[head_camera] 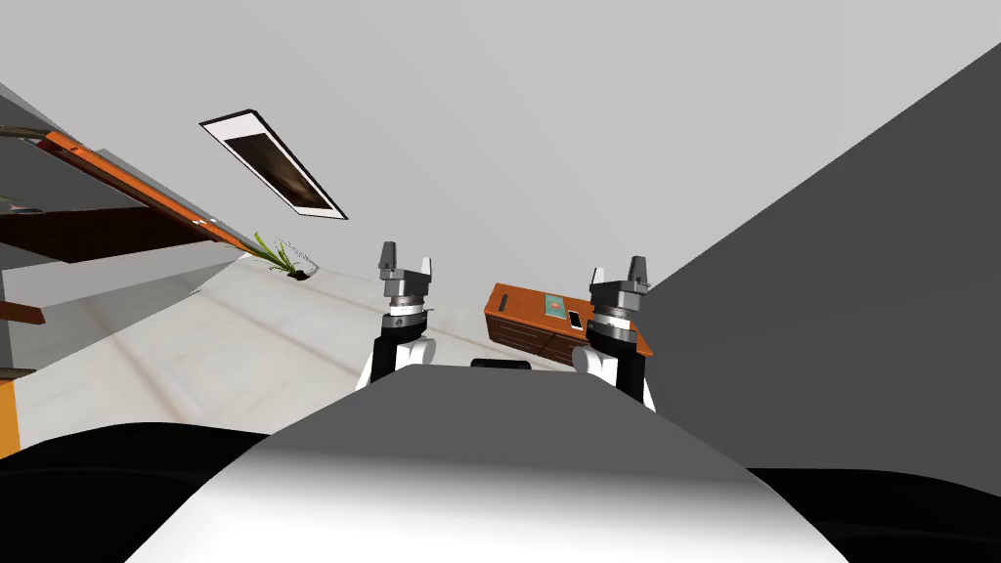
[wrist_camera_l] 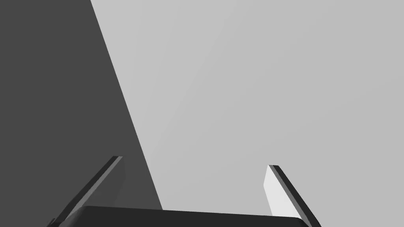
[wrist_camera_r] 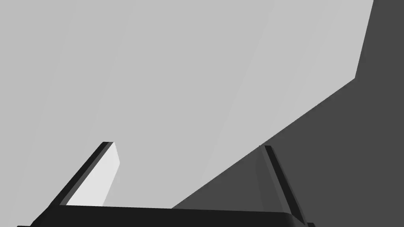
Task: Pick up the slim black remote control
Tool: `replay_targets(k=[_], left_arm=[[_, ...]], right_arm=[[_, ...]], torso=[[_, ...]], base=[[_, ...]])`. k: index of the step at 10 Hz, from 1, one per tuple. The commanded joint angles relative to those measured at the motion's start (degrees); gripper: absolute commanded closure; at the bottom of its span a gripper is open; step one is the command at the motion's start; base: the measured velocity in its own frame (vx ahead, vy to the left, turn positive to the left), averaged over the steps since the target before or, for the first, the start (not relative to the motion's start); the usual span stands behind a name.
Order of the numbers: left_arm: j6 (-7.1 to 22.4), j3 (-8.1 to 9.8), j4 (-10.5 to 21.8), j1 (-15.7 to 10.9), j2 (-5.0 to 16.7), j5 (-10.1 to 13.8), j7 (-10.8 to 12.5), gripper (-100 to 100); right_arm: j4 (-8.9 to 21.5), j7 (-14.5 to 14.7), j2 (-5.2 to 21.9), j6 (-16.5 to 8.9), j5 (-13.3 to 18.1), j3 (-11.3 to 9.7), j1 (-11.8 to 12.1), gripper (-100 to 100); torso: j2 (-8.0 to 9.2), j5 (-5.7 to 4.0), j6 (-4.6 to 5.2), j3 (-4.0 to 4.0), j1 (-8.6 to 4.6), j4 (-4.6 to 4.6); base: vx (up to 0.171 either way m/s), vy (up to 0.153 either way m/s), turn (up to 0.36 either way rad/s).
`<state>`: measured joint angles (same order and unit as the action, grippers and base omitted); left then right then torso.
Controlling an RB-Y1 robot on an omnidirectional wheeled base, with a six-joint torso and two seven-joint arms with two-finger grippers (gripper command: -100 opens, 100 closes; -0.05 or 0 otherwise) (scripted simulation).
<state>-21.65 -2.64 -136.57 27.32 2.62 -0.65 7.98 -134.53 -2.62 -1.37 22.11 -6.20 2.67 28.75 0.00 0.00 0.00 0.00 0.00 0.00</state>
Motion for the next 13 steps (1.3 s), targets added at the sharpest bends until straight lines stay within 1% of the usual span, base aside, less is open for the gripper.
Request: replay_targets(k=[1, 4, 7, 8, 10, 11, 12, 13], left_arm=[[0.0, 0.00, 0.0, 0.0, 0.0, 0.0, 0.0, 0], [0.0, -0.01, 0.0, 0.0, 0.0, 0.0, 0.0, 0], [0.0, -0.02, 0.0, 0.0, 0.0, 0.0, 0.0, 0], [0.0, -0.02, 0.0, 0.0, 0.0, 0.0, 0.0, 0], [0.0, -0.01, 0.0, 0.0, 0.0, 0.0, 0.0, 0], [0.0, -0.01, 0.0, 0.0, 0.0, 0.0, 0.0, 0], [0.0, -0.01, 0.0, 0.0, 0.0, 0.0, 0.0, 0], [0.0, -0.01, 0.0, 0.0, 0.0, 0.0, 0.0, 0]], right_arm=[[1.0, -1.0, 2.5, -1.1, -0.1, 0.9, 0.3, -100], [3.8, -3.5, 5.9, -4.0, -0.5, 2.9, 0.8, -100], [8.0, -7.0, 9.0, -8.6, -1.3, 5.9, 0.8, -100], [8.0, -7.0, 9.0, -8.6, -1.3, 5.9, 0.8, -100], [11.6, -9.9, 10.9, -12.1, -2.1, 8.3, 0.5, -100], [11.6, -9.9, 10.9, -12.7, -2.1, 8.3, 0.5, -100], [13.6, -11.4, 11.8, -15.0, -2.6, 9.6, 0.2, -100], [15.2, -13.0, 12.7, -16.4, -3.1, 10.8, -0.2, -100]], torso=[[0.00, 0.00, 0.00, 0.00, 0.00, 0.00], [0.04, 0.13, -0.01, 0.02, 0.57, 0.01], [-0.06, 0.16, -0.01, -0.03, 0.69, -0.01], [-0.08, 0.16, -0.02, -0.05, 0.70, -0.02], [-0.01, 0.11, -0.01, -0.01, 0.45, 0.00], [-0.03, 0.12, -0.01, -0.02, 0.53, -0.01], [-0.08, 0.11, 0.00, -0.04, 0.44, -0.02], [-0.18, 0.10, -0.01, -0.10, 0.43, -0.04]], base=[[-0.008, 0.067, 0.070], [-0.004, 0.156, 0.070], [0.017, 0.184, 0.078], [0.006, 0.122, 0.014], [0.011, 0.133, 0.067], [0.031, 0.115, 0.022], [0.064, 0.115, 0.050], [0.076, 0.140, 0.079]])
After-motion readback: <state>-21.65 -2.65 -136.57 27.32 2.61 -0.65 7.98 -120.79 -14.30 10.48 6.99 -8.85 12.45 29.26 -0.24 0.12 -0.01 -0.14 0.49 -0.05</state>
